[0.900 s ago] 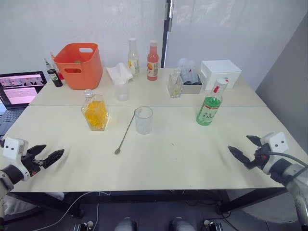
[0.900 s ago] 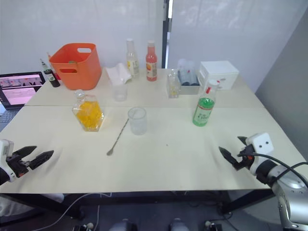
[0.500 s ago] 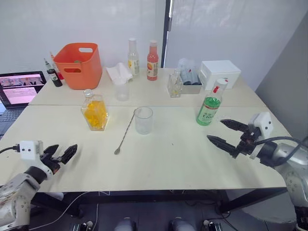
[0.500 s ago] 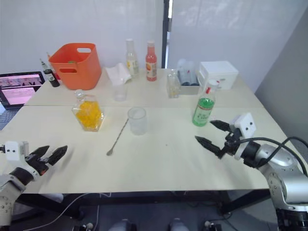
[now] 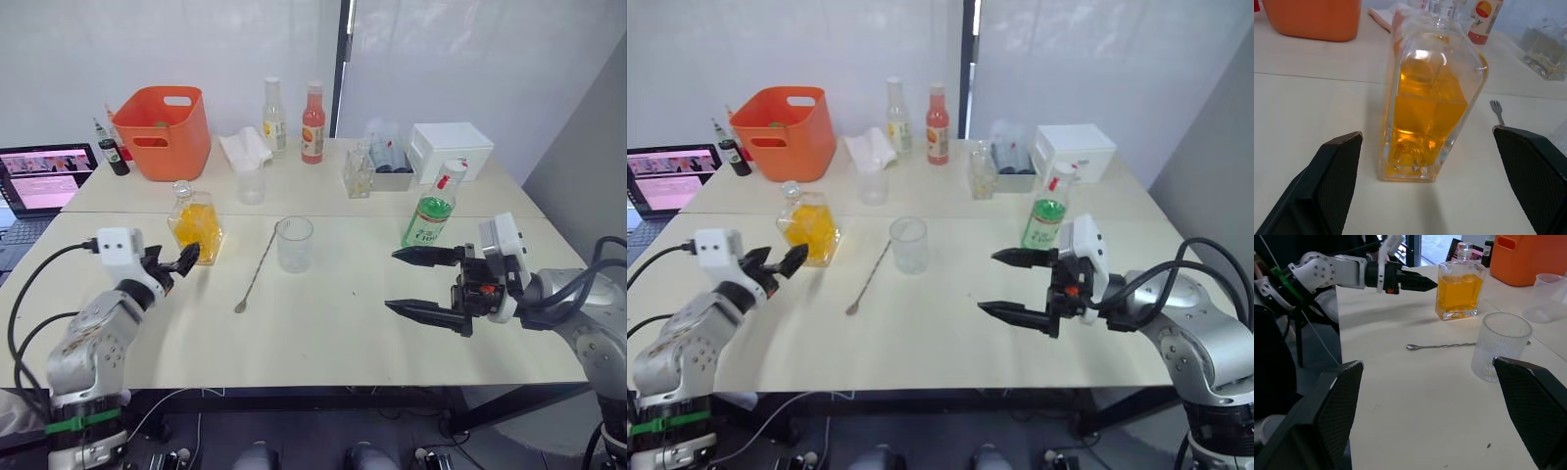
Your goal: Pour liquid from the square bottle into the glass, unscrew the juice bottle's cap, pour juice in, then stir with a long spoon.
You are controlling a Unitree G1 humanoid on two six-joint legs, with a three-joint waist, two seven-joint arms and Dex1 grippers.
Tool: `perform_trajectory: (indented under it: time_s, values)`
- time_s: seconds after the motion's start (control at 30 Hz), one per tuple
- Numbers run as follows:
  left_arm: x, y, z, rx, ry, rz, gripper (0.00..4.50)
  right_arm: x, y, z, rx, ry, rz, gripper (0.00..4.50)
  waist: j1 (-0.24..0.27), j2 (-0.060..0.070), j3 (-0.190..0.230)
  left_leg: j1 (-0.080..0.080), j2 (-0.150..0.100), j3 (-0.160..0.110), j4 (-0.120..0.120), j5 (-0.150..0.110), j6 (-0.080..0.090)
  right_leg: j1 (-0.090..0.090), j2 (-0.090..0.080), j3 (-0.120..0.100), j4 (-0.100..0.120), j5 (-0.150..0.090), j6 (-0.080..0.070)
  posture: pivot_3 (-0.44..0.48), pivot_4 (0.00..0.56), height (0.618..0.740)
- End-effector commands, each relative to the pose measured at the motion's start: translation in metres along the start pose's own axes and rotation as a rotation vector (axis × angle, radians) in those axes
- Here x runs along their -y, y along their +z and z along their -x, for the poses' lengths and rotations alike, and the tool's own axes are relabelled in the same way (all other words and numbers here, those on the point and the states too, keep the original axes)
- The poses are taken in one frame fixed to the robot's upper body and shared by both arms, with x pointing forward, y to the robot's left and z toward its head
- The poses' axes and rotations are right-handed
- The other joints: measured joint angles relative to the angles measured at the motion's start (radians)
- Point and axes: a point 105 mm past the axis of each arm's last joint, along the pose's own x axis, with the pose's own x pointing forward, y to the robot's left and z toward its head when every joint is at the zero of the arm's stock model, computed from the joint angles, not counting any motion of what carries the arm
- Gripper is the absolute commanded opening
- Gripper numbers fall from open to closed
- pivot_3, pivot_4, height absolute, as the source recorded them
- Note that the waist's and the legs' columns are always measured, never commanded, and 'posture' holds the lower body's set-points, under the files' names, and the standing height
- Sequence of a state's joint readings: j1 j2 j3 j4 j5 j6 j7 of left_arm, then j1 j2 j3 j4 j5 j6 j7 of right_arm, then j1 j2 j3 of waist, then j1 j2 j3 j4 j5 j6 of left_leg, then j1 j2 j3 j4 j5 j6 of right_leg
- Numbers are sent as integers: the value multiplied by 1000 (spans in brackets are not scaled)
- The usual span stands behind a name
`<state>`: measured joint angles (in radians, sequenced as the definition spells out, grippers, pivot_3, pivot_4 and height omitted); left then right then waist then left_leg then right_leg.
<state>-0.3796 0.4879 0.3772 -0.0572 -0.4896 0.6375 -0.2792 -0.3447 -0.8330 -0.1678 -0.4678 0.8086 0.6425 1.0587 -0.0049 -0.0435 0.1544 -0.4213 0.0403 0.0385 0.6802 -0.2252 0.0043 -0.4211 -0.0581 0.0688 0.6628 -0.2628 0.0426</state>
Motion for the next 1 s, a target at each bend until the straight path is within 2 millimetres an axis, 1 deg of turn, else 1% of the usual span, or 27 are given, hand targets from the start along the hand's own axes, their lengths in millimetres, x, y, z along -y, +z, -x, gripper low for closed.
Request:
perform_trajectory:
  time_s: [0.03,0.17,0.27,0.43,0.53,0.6,0.7,0.73,1.0]
  values:
    - [-1,19,-6,29,29,-58,4500,-7,14,-3,21,28,53,4480,0,0,0,0,0,0,0,0,0,0,0,0,0,0,0,0,150,715]
    - [10,27,-17,28,1,-90,4500,-9,16,-4,25,19,73,4480,0,0,0,0,-1,-1,0,0,0,0,-1,0,0,0,0,0,150,715]
    - [14,30,-28,20,6,-108,4500,-9,15,-5,27,11,76,4480,3,0,0,-1,-2,-2,0,0,0,0,-1,0,0,0,0,0,150,715]
    - [20,31,-46,3,19,-149,4500,-9,11,-6,25,-10,72,4480,4,0,0,-1,-3,-2,0,0,0,0,-1,0,0,0,1,0,150,715]
    - [21,28,-52,-15,33,-177,4500,-9,10,-6,23,-19,70,4480,5,0,0,-1,-3,-2,0,0,0,0,-1,0,0,0,1,0,150,715]
    - [16,28,-53,-11,70,-158,3946,-9,11,-6,24,-27,72,4500,5,0,0,-2,-3,-2,0,0,0,-1,-2,0,0,0,1,0,150,715]
    - [19,32,-56,7,59,-153,3014,-8,11,-5,27,-39,74,4500,6,0,0,-2,-3,-3,0,0,0,-1,-2,0,0,0,1,0,150,715]
    - [20,33,-57,14,55,-150,2792,-8,11,-5,28,-41,73,4500,8,0,0,-2,-3,-3,0,0,0,0,-2,0,0,0,1,0,150,715]
    - [24,39,-62,56,17,-172,2787,-7,7,-5,16,-71,76,4500,17,0,0,-2,-4,-3,1,0,0,0,-2,-1,0,0,1,0,150,715]
